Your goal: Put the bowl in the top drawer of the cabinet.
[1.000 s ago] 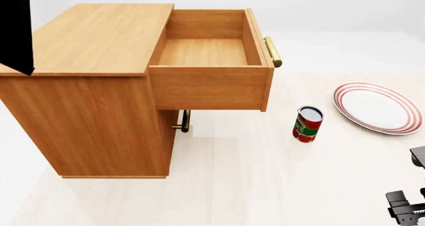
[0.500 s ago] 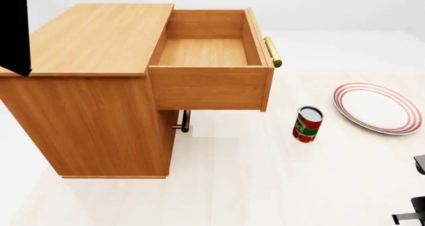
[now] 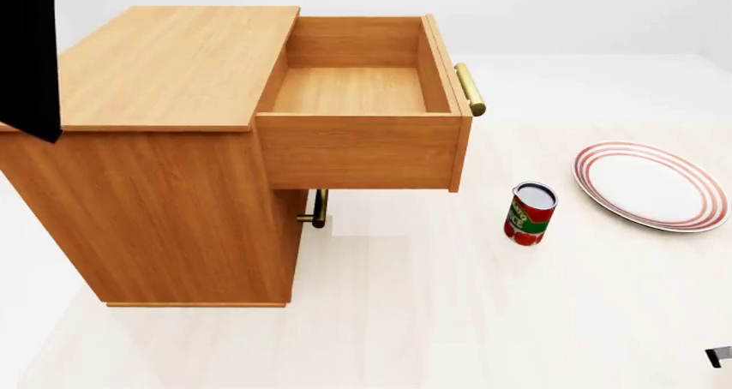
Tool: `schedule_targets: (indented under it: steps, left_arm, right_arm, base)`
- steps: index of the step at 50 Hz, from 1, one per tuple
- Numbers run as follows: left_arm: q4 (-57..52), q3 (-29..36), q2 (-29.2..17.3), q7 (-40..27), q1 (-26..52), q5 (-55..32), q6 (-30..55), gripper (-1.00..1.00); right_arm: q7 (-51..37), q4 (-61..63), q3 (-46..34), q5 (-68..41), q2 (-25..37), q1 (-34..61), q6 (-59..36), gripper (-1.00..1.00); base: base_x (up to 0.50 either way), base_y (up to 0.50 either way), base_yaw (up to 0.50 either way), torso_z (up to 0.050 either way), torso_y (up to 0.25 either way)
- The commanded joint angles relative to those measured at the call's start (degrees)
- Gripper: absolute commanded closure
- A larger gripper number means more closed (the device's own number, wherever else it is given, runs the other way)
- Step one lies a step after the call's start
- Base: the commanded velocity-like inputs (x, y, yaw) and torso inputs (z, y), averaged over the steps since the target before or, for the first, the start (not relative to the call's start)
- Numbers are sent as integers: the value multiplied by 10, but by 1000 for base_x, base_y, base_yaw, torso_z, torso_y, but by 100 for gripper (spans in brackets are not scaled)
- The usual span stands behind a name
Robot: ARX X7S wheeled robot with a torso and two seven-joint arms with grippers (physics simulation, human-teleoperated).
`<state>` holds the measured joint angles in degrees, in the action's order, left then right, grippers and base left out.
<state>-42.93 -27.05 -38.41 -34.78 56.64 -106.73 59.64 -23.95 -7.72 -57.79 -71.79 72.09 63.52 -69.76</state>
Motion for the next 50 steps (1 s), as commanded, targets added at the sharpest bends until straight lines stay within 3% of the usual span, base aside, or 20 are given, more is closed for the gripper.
schedule_targets:
  steps: [1, 12, 26, 40, 50]
  left_arm:
    - [-3, -7, -2, 3, -10, 0, -2, -100]
    - [-5, -13, -1, 10, -21, 6, -2, -100]
    - [-8, -30, 3, 26, -44, 17, 0, -100]
    - [-9, -27, -3, 23, -41, 10, -6, -100]
    - [-9, -30, 2, 31, -48, 20, -5, -100]
  right_arm:
    - [80, 64, -15, 100, -2, 134, -94, 100]
    - [243, 79, -125, 255, -69, 307, -139, 100]
    - [441, -70, -287, 406, -221, 466, -42, 100]
    - [600, -374, -350, 485, -405, 500, 194, 100]
    - [703, -672, -354, 523, -546, 496, 418, 100]
  base:
    - [0, 0, 0, 0, 0]
    - [0, 0, 0, 0, 0]
    - [0, 0, 0, 0, 0]
    - [0, 0, 0, 0, 0]
    - [0, 0, 0, 0, 1]
